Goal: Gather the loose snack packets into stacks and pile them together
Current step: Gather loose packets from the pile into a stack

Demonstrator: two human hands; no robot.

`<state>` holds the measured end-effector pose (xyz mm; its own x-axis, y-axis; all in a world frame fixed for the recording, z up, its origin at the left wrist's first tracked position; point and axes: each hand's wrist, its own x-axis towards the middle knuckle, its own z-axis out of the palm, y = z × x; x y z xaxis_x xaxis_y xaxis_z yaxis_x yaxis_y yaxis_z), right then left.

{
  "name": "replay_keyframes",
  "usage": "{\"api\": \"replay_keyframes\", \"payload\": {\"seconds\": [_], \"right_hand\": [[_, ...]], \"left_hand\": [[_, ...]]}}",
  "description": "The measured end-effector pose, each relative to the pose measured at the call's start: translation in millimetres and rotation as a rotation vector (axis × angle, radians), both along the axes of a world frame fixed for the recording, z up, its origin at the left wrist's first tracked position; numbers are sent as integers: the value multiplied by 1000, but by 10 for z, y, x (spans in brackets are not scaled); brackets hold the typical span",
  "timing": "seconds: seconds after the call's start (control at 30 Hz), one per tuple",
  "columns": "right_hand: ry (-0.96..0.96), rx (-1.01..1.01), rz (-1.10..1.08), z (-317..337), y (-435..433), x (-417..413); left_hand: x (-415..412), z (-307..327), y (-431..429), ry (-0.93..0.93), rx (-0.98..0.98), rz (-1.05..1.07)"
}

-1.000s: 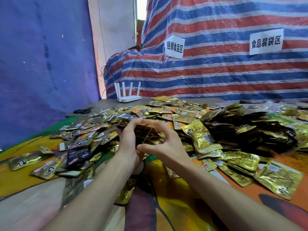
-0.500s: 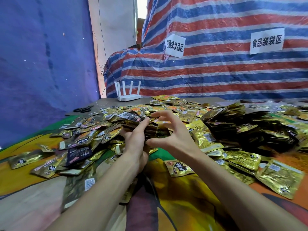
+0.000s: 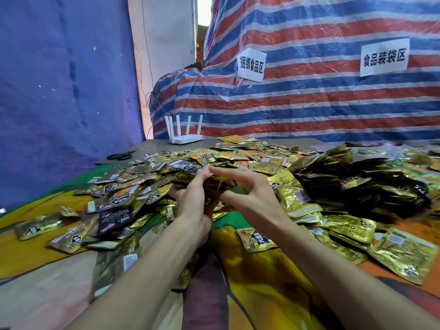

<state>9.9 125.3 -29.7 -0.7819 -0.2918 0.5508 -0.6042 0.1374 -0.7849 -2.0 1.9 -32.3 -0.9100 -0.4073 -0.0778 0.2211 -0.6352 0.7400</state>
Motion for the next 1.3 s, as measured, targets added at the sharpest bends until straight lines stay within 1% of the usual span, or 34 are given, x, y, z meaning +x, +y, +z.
{"api": "replay_keyframes", "payload": {"seconds": [0.07,0.2,0.3,0.33,0.43,0.5,0.6,0.67,0.7,0.77,0.83,0.9,1.0,1.07,1.17,1.23,1.3], "right_hand": [[30,-5,-23,-14,-32,1],[137,100,-139,-56,-77,16],[106,123,-119,-55,-83,34],[57,89,-67,-28,-80,49],[-200,-189,201,45,-25,51],[-339,-330,296,56,-14,53],[-463,-435,398,56,-4,7],[-578,-492,492,84,48,-58],[-628,-487,528,112,85,-82],[-696,-410,575,138,167,-125],[-686,-311,552,145,233,-155],[-628,-250,495,158,277,-170],[-476,-233,410,168,335,-165],[-360,-205,349,147,338,-148],[-192,-23,251,118,270,-98],[-166,39,219,121,229,-82],[-196,53,188,138,233,-93]], "left_hand": [[4,-1,-1,-16,22,-3],[10,-4,9,-28,14,-57],[20,20,15,-36,20,-77],[29,29,12,-33,22,-70],[54,42,5,-50,-6,-79],[65,39,6,-63,-42,-89],[82,51,-20,-60,-73,-107],[133,72,-51,-62,-142,-174],[157,79,-68,-49,-181,-237],[187,70,-63,-13,-266,-378],[172,39,-27,16,-340,-455],[150,24,4,42,-390,-469],[159,-2,52,22,-466,-378],[166,-35,106,19,-468,-364],[129,-99,172,-9,-471,-306],[131,-100,175,-65,-482,-282],[137,-105,163,-94,-451,-324]]}}
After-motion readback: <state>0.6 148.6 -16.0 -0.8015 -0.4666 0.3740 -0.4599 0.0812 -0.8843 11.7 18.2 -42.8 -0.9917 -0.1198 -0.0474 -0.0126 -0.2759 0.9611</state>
